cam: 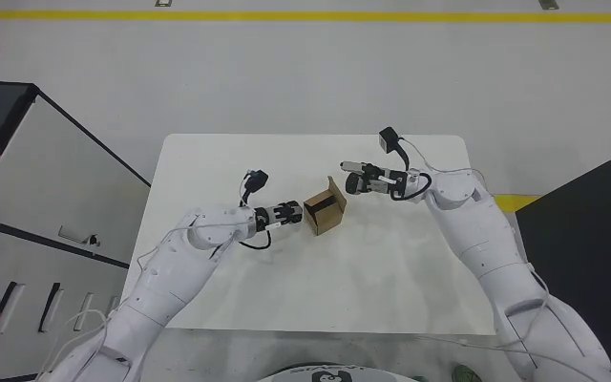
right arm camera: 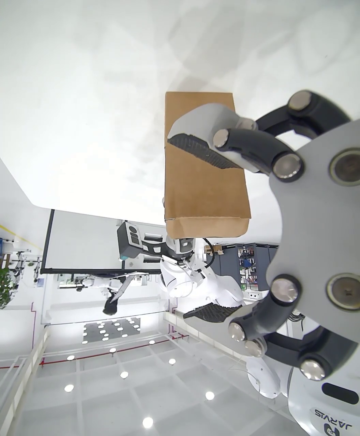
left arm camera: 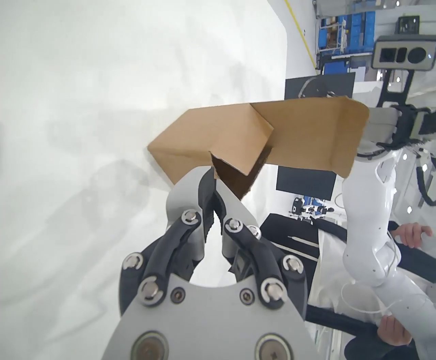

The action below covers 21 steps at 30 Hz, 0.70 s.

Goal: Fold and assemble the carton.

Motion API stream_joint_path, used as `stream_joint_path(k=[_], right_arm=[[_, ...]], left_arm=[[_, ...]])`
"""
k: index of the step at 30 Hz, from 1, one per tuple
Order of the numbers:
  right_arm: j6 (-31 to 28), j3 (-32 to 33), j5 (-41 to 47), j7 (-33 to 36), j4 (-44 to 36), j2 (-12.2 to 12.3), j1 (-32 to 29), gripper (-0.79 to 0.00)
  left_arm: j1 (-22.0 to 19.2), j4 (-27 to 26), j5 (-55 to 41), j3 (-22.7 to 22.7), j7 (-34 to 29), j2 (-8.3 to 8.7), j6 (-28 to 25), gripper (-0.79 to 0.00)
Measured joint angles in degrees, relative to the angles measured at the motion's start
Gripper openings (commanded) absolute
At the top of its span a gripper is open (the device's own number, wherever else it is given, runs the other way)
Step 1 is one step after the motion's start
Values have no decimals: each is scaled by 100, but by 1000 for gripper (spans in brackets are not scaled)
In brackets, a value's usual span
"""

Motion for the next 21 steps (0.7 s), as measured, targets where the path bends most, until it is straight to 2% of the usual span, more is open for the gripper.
stream_joint_path(k=[8, 15, 21], right_arm=[[0, 0, 0, 0, 0, 0, 0, 0], [0, 0, 0, 0, 0, 0, 0, 0], [0, 0, 0, 0, 0, 0, 0, 0]], left_arm=[[28, 0, 135, 45, 126, -11, 57, -785], [-25, 189, 28, 336, 296, -143, 454, -785], [-169, 455, -174, 494, 258, -246, 335, -785]])
